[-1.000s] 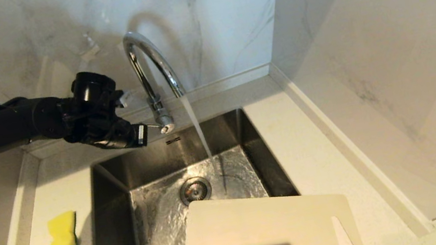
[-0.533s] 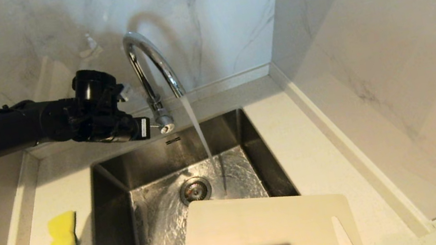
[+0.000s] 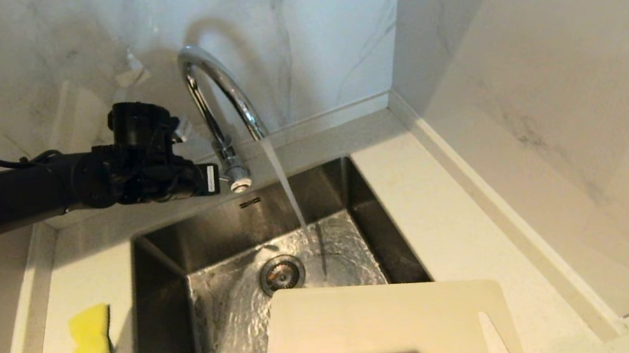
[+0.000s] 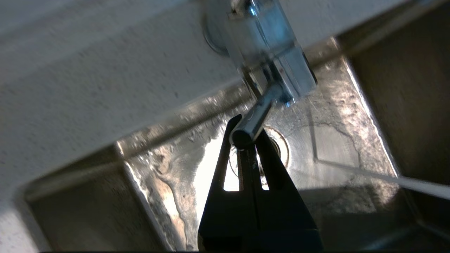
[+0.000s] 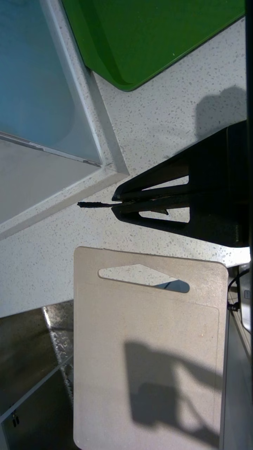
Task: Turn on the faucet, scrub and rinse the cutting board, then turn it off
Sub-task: Turn off the tap
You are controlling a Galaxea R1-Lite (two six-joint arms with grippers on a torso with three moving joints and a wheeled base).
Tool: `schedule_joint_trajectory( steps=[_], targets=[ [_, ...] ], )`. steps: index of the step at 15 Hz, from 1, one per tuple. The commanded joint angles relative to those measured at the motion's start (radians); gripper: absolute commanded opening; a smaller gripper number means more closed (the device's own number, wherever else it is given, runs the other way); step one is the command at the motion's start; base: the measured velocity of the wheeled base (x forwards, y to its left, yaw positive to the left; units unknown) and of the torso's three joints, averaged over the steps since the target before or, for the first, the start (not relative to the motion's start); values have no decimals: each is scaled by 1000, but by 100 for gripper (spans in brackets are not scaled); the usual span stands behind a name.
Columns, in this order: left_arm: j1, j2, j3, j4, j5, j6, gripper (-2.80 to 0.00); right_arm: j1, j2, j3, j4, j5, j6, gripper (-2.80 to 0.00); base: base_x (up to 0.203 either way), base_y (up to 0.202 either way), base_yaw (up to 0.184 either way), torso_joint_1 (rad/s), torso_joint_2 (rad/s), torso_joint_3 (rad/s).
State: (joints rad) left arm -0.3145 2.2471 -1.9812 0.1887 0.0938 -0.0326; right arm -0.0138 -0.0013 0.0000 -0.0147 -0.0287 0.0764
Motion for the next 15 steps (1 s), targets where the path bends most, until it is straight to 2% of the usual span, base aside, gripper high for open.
schedule_joint_trajectory(
  steps=[1,4,15],
  targets=[
    [0,5,-1,-34,16,2,-280,0,0,2,-1,0,-1,-280,0,0,0,0,0,0],
    [0,6,-1,-75,29,6,-280,0,0,2,-1,0,0,-280,0,0,0,0,0,0],
    [1,-3,4,-90,40,6,-280,0,0,2,-1,0,0,-280,0,0,0,0,0,0]
  ],
)
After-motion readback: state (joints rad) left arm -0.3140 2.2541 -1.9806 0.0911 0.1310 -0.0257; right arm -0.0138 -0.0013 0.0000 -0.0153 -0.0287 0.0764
